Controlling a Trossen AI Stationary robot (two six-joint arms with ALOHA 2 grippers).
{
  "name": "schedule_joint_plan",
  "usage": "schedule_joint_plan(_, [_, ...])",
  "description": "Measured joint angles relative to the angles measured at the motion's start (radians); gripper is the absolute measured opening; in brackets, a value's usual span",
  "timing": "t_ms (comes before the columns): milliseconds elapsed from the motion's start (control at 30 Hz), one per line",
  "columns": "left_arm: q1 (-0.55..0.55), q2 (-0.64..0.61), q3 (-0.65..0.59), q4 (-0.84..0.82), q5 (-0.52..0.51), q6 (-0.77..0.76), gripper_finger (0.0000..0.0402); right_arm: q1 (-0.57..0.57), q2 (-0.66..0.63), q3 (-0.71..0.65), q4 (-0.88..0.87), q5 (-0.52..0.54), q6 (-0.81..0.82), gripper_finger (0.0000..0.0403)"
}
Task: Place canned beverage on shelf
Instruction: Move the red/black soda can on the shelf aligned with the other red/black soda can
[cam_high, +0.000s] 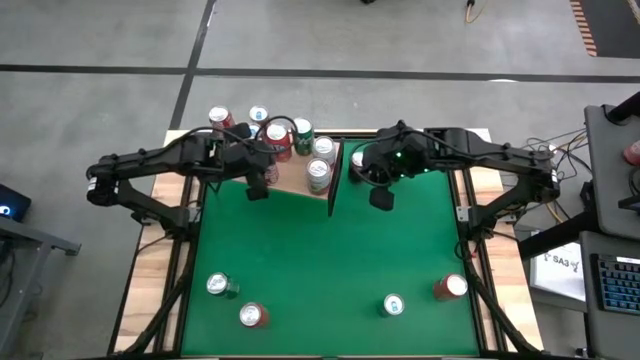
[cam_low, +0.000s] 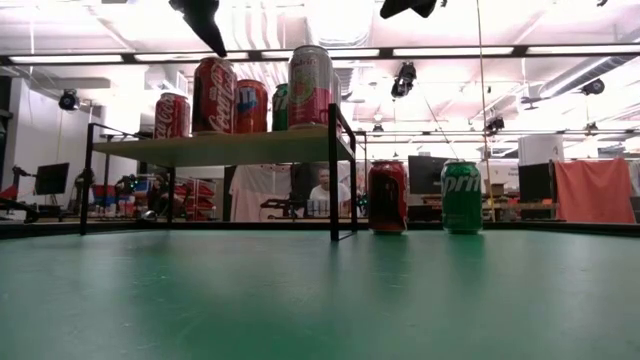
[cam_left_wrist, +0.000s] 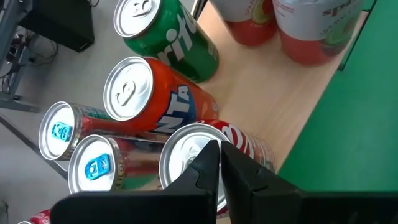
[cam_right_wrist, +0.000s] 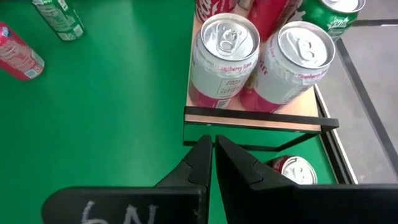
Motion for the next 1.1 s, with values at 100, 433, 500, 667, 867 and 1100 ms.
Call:
schedule_joint_plan(100, [0.000,-0.004,0.000,-0.001,0.000,0.000,0.0000,0.000,0.000,-0.002,0.001,0.000,0.000,0.0012])
schedule_joint_plan(433, [0.000,-0.004,-0.001,-0.048,0.000,-0.008,0.0000,0.000,0.000,-0.002,0.006,0.000,0.000,0.0012])
schedule_joint_plan(500, [0.000,-0.004,-0.001,-0.050,0.000,-0.008,0.0000,0.000,0.000,-0.002,0.006,0.000,-0.001,0.0012])
schedule_joint_plan(667, [-0.001,-0.006,-0.001,-0.091,-0.002,-0.013,0.0000,0.000,0.000,-0.002,0.006,0.000,0.000,0.0012])
schedule_joint_plan(867, [-0.002,-0.012,-0.001,-0.127,-0.004,-0.039,0.0000,0.000,0.000,-0.002,0.006,0.000,0.000,0.0012])
schedule_joint_plan(1100, [-0.001,-0.032,-0.001,-0.159,-0.001,-0.068,0.0000,0.000,0.000,-0.002,0.006,0.000,0.004,0.0012])
